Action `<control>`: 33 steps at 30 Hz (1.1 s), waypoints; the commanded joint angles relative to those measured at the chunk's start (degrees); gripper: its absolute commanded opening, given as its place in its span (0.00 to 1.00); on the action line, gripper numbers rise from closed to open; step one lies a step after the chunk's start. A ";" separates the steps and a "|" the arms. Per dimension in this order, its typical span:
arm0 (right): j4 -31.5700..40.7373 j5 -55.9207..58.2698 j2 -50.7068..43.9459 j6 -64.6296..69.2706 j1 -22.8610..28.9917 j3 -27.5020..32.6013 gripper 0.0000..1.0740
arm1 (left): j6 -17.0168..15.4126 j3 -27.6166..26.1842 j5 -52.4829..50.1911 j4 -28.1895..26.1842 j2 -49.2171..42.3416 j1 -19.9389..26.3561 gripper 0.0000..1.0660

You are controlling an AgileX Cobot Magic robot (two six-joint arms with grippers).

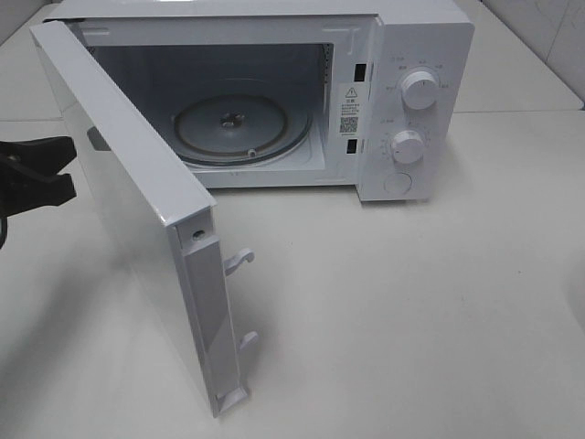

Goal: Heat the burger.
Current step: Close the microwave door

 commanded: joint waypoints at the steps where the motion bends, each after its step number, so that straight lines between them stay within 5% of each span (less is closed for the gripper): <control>1: 0.00 -0.52 -1.43 -0.52 0.00 0.06 0.48 | -0.23 -2.06 1.20 -1.26 0.74 -2.46 0.00; 13: 0.00 -0.52 -1.43 -0.52 0.00 0.06 0.48 | 0.69 -2.98 2.46 -6.88 0.80 -5.44 0.00; 15: 0.00 -0.52 -1.43 -0.52 0.00 0.06 0.48 | 4.18 -4.24 3.61 -10.83 1.32 -7.85 0.00; 18: 0.00 -0.52 -1.43 -0.52 0.00 0.06 0.48 | 4.64 -5.84 4.13 -12.15 2.64 -9.28 0.00; 33: 0.00 -0.52 -1.43 -0.52 0.00 0.06 0.48 | 4.64 -15.41 7.91 -12.89 7.16 -13.01 0.00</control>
